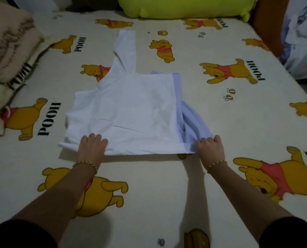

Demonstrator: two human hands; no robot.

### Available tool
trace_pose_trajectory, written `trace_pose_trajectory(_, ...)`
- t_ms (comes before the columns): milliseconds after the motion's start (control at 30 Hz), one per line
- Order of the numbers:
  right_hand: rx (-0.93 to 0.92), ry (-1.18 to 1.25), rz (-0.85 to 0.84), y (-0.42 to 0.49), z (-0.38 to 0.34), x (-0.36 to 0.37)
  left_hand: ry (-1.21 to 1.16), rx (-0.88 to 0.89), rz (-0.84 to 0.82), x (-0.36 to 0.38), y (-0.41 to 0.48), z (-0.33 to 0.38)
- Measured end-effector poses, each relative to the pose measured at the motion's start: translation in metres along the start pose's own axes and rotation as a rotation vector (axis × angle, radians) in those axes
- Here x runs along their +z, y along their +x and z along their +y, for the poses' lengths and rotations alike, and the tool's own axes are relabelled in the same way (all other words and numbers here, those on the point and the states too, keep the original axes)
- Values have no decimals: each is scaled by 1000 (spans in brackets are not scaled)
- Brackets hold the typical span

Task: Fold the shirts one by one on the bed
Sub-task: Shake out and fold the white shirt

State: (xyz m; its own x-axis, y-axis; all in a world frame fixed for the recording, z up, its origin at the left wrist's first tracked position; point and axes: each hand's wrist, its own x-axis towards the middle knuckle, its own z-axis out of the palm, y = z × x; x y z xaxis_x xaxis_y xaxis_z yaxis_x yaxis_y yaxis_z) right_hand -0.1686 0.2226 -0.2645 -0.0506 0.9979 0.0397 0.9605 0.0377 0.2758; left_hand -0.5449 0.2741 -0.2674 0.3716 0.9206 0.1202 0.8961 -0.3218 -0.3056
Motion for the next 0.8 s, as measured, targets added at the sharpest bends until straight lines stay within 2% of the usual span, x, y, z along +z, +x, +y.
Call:
trace_pose_trajectory(67,-19,15,-162,-37,-12,11,40,-5,-85,4,-41,12)
trace_pose_trajectory(133,-48,29,-281,-71,-20,22,-20,22,-98,7,-83,22)
trace_pose_trajectory(200,-80,-38,-302,-98,-25,14,-49,34,-89,7,-121,31)
trace_pose_trajectory(267,-118,-44,-396,-121,-28,5,-86,40,-104,4,-153,36)
trace_pose_trajectory(367,-165,-43,-507,-144,-31,0,-185,26,-189,-5,-188,38)
trace_pose_trajectory(533,-171,90,-522,-143,-57,-27,-364,-54,-221,-26,-201,17)
trace_pose_trajectory(800,-311,259,-424,-71,-151,-71,-504,-434,-234,-33,-182,-32)
